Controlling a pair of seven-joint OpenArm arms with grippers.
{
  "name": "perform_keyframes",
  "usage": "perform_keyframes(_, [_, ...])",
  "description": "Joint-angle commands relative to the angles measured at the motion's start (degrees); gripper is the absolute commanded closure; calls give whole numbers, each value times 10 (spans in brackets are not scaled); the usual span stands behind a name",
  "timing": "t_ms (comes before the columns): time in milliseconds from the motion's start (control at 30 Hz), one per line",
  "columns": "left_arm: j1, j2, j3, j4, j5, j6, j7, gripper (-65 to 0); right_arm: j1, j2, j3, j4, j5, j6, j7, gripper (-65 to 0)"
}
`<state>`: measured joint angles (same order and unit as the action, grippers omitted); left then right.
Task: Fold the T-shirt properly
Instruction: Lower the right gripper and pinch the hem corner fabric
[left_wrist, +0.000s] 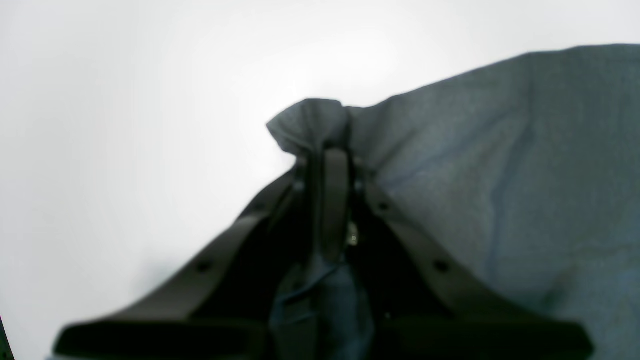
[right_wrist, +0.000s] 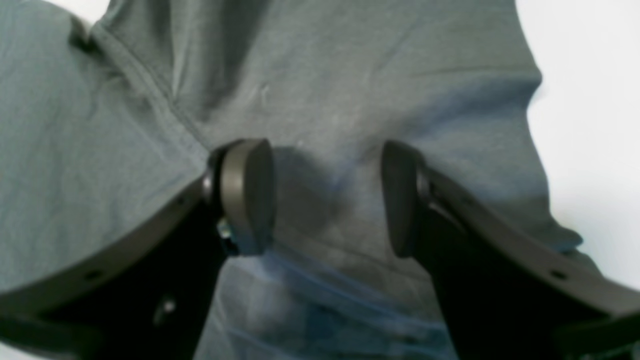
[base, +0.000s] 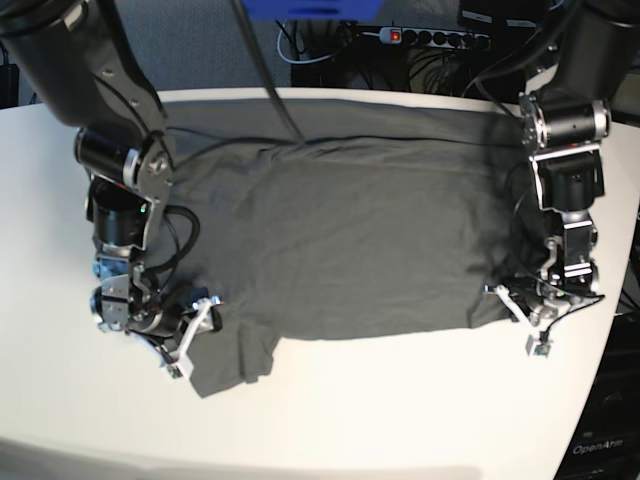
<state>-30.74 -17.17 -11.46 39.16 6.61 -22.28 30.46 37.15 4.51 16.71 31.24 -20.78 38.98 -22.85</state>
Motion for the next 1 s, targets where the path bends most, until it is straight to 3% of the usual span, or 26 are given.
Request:
perform_keyframes(0, [-11, -6, 0, 5, 2, -4, 8, -25, -4, 2, -10, -6, -19, 10, -48, -331])
perform_keyframes(333, [-11, -6, 0, 6, 2, -4, 8, -25, -5, 5, -22, -7, -19, 10, -49, -332])
perform_keyframes(500, [-11, -7, 0, 6, 2, -4, 8, -25, -11, 5, -21, -7, -18, 10, -63, -379])
perform_keyframes(900, [-11, -7, 0, 6, 1, -4, 8, -25, -16, 8, -20, -7, -18, 10, -71, -382])
perform_keyframes(967, [-11, -7, 0, 6, 1, -4, 8, -25, -16, 11, -20, -7, -18, 10, -74, -409])
